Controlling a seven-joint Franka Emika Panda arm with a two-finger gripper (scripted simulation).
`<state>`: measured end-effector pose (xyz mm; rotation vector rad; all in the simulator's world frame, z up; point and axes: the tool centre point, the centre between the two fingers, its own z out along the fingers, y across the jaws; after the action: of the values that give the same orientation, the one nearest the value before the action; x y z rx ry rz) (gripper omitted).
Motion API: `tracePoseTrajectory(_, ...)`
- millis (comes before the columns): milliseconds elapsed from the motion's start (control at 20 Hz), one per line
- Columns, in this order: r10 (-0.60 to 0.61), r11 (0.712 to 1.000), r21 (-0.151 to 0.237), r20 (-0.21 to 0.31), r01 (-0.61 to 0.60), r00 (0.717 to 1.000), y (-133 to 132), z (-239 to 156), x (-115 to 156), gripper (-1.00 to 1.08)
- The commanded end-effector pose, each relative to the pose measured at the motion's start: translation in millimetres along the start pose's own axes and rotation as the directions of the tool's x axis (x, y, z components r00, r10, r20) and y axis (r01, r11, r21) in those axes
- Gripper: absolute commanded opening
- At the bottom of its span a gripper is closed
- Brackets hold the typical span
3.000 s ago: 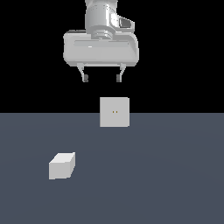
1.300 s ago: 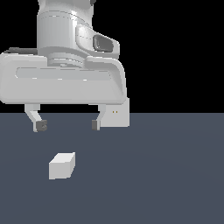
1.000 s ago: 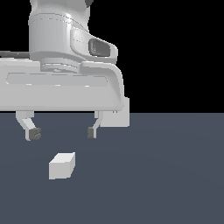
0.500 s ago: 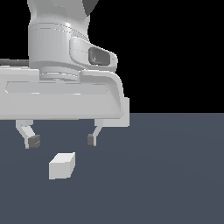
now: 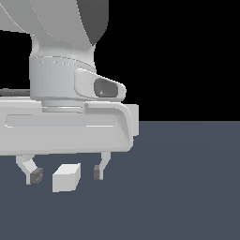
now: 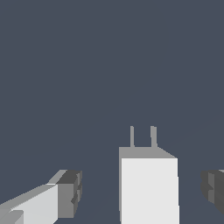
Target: Plug the charger into the wall socket.
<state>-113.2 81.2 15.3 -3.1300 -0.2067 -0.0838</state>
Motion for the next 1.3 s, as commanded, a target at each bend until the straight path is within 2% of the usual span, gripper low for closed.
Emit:
tracePoseTrajectory(0,0.0,1.0,0.0,-0.001,0.0,1.0,0,3,0,1.0)
tracePoseTrajectory(50,0.0,1.0,0.0,-0.002,0.0,1.0,0,3,0,1.0)
tracePoseTrajectory(100,0.0,1.0,0.0,-0.002,0.0,1.0,0,3,0,-1.0)
tracePoseTrajectory(800,-0.003,1.0,0.0,-0.001,0.003,1.0,4,1,3,-1.0)
tracePoseTrajectory(1250,-0.027,1.0,0.001,-0.002,0.027,1.0,41,-24,33,-1.0)
